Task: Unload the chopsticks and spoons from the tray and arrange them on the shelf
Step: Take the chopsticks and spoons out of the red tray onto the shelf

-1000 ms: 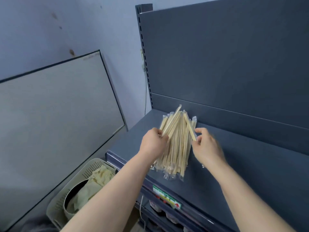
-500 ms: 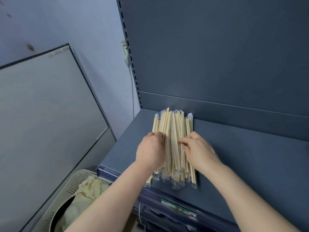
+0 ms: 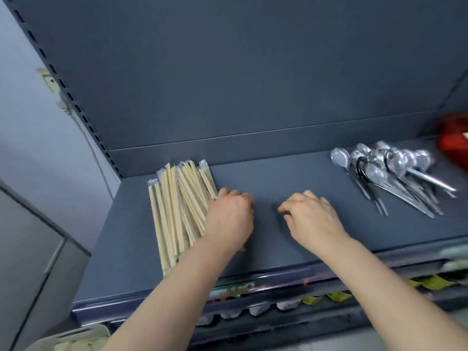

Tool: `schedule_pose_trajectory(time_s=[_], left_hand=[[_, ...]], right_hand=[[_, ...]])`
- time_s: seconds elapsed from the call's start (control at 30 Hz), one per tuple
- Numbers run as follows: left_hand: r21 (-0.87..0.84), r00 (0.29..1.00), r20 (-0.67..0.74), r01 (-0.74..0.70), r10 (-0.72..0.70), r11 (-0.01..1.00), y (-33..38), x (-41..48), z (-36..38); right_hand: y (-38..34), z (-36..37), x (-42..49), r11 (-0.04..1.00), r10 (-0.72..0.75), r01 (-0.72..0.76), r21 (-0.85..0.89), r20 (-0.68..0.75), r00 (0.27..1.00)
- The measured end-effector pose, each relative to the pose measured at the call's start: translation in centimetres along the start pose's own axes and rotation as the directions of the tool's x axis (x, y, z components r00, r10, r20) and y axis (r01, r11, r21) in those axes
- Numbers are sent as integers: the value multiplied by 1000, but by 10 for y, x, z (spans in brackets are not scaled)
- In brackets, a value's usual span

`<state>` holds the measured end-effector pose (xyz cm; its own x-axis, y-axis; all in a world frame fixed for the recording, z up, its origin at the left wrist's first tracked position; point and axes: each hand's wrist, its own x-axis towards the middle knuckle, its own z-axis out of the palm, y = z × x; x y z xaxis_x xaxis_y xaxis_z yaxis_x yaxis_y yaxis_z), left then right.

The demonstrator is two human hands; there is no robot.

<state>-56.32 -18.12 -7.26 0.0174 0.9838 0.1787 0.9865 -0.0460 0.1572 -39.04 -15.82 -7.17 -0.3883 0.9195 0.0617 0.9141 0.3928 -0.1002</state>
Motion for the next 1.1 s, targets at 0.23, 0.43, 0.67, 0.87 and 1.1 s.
schedule_pose_trajectory(time_s=[0.23,0.43,0.67,0.87,1.1], left_hand=[[-141,969,136,-189,208,972,110,23,20],[-223,956,118,-239,270,945,244,44,43],[-352,937,46,-310,347,883,419,60,70],[-347,925,-42,-367,377,863,500,81,69],[-322,927,-121,-375,355,870,536,141,62]], right_hand=[[99,-24,-61,975,223,-223,-22,-18,975],[223,-46,-118,932,362,-363,-5,-82,929],[375,-75,-177,882,471,-469,49,-146,870],[454,-96,-192,869,495,-490,74,-183,850],[506,-103,-160,872,488,-477,111,-277,828]])
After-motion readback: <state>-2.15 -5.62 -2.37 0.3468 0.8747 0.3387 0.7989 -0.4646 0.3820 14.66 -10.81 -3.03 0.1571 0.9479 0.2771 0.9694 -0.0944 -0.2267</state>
